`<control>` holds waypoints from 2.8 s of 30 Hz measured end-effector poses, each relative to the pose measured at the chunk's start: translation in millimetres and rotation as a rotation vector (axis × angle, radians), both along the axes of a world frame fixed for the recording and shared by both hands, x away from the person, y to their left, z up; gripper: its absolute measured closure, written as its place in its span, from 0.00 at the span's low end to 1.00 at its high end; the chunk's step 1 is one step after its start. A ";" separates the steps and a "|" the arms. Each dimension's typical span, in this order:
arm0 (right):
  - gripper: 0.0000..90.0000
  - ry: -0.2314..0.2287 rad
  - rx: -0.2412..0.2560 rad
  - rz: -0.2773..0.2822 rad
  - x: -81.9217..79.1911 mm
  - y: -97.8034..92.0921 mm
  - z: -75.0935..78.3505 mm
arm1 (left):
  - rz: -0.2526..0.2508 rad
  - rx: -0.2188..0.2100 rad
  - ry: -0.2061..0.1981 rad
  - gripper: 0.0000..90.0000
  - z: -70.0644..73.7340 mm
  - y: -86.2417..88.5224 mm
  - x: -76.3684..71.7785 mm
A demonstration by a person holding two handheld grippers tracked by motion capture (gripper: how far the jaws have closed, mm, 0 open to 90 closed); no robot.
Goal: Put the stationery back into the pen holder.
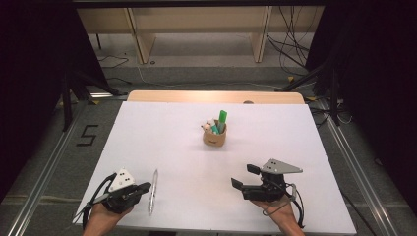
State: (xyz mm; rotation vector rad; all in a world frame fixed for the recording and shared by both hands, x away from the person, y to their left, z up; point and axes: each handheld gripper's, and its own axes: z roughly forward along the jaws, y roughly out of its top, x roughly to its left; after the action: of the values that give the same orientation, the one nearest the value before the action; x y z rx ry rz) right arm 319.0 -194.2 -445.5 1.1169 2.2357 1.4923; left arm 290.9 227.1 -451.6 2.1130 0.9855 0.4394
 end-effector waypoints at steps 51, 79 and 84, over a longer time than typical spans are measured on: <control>0.25 0.005 0.012 0.055 -23.7 4.7 -3.3 | -0.095 0.062 0.164 0.99 -26.7 -10.1 -15.2; 0.25 0.002 0.017 0.050 -21.9 4.0 -2.6 | -0.124 0.065 0.132 0.99 -28.1 -29.8 -3.2; 0.25 0.004 0.018 0.049 -21.8 4.0 -2.5 | -0.124 0.067 0.124 0.99 -28.2 -33.5 0.8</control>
State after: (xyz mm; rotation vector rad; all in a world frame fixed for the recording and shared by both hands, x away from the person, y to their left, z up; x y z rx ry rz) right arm 297.2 -190.2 -448.0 1.0783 2.2726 1.5328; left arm 291.8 193.5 -479.9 2.2699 0.9142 0.2859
